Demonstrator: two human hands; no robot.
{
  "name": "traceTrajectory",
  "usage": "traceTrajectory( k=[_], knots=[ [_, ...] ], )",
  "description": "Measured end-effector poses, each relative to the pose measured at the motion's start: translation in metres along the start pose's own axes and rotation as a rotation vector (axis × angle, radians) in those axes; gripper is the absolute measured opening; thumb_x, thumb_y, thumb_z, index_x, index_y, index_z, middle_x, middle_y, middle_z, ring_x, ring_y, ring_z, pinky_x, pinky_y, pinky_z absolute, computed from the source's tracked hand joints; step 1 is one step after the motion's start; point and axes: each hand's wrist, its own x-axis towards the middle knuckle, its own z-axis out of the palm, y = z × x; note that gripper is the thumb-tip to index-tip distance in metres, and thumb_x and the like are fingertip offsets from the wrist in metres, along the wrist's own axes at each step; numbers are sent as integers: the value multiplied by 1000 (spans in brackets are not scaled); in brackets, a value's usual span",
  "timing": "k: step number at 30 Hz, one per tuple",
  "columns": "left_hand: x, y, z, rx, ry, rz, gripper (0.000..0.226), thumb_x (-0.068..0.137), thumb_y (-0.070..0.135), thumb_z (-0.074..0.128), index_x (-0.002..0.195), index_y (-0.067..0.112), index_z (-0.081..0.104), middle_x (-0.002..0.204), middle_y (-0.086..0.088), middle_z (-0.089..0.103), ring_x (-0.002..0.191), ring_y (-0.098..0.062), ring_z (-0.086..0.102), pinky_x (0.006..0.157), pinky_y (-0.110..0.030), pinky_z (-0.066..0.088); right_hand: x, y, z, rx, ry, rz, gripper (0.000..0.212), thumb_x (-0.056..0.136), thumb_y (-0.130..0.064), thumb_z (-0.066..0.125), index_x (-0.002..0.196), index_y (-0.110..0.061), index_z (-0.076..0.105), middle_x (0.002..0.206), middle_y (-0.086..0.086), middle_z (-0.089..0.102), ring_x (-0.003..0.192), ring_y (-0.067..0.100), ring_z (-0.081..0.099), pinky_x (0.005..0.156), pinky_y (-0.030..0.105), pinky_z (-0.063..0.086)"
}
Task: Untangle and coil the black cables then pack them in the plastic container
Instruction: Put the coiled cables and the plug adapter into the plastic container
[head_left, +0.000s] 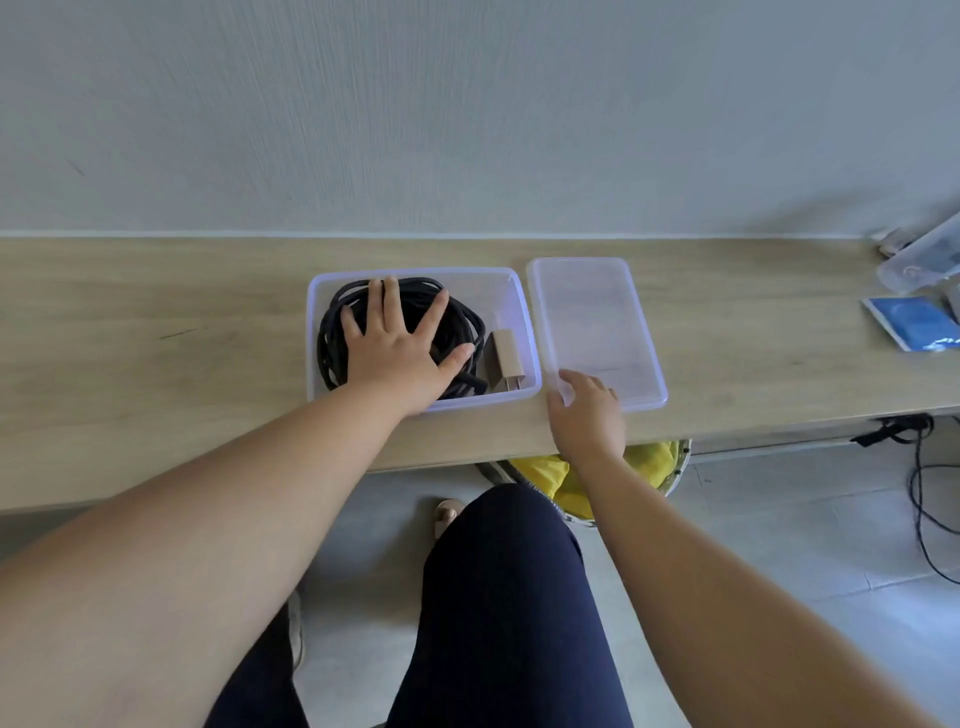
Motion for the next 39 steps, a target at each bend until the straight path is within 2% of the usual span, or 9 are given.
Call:
traceTrajectory(
  k=[7, 11, 18, 20, 23, 27, 31, 34, 39],
  knots=[
    [-16, 16, 1, -32, 11, 16, 66, 93, 64, 14, 150, 36, -4, 157, -11, -19, 144, -31, -19, 114, -54, -9, -15, 10, -2, 534, 145, 914, 85, 75, -51, 72, 136, -5, 34, 130, 9, 43, 120, 29, 44, 99, 41, 38],
    [-22, 14, 6, -110, -34, 65, 65, 95, 61, 15, 151, 34, -3, 159, -10, -8, 146, -29, -12, 117, -50, -3, -17, 6, 4, 1154, 11, 977, 49, 77, -29, 77, 117, -8, 58, 85, 5, 61, 68, 19, 60, 60, 32, 53],
    [-19, 12, -1, -318, -24, 86, 71, 93, 55, 41, 152, 27, 12, 158, -9, 8, 147, -26, 0, 118, -42, 7, -18, 3, -9, 1213, 181, 951, 38, 96, -10, 40, 133, -3, 44, 135, 13, 49, 89, 17, 55, 69, 19, 49],
    [-19, 8, -5, -418, 33, 121, 65, 94, 47, 48, 150, 22, 23, 156, -8, 19, 146, -24, 8, 117, -39, 13, -21, -2, -17, 698, 154, 768, 41, 95, -13, 38, 135, -8, 41, 135, 9, 46, 120, 15, 50, 97, 23, 43],
    [-21, -7, -16, -651, 322, 153, 39, 98, 22, 48, 134, 9, 51, 139, -10, 48, 133, -23, 38, 109, -27, 25, -22, -19, -34, 1602, 326, 699, 31, 100, -5, 33, 130, 0, 40, 110, 11, 57, 85, 14, 65, 65, 25, 55],
    [-16, -37, -41, -1086, 574, -169, 31, 101, 21, 38, 104, 10, 67, 109, -5, 64, 108, -23, 56, 93, -29, 42, -30, -51, -43, 1461, 250, 578, 20, 98, -13, 36, 87, -14, 53, 84, 2, 54, 64, 13, 56, 56, 23, 43],
    [-21, -73, -70, -1772, 222, -412, 57, 99, 55, 21, 91, 16, 62, 84, -5, 69, 66, -21, 64, 54, -27, 47, -28, -81, -34, 1108, 64, 281, 20, 98, -18, 36, 106, -21, 54, 70, -1, 50, 51, 13, 45, 54, 24, 38],
    [-33, -91, -63, -1685, -27, -364, 56, 96, 60, 25, 100, 16, 58, 65, -1, 71, 48, -16, 63, 44, -20, 45, -27, -93, -23, 883, -22, 84, 30, 96, -14, 36, 124, -21, 45, 70, -1, 52, 56, 14, 48, 55, 24, 41],
    [-35, -99, -20, -1342, 190, -474, 31, 100, 36, 41, 113, 9, 53, 92, -12, 69, 63, -19, 59, 52, -27, 49, -25, -92, -7, 504, 0, -94, 36, 97, -23, 40, 132, -21, 45, 77, -7, 63, 79, 18, 61, 62, 29, 43]
  ],
)
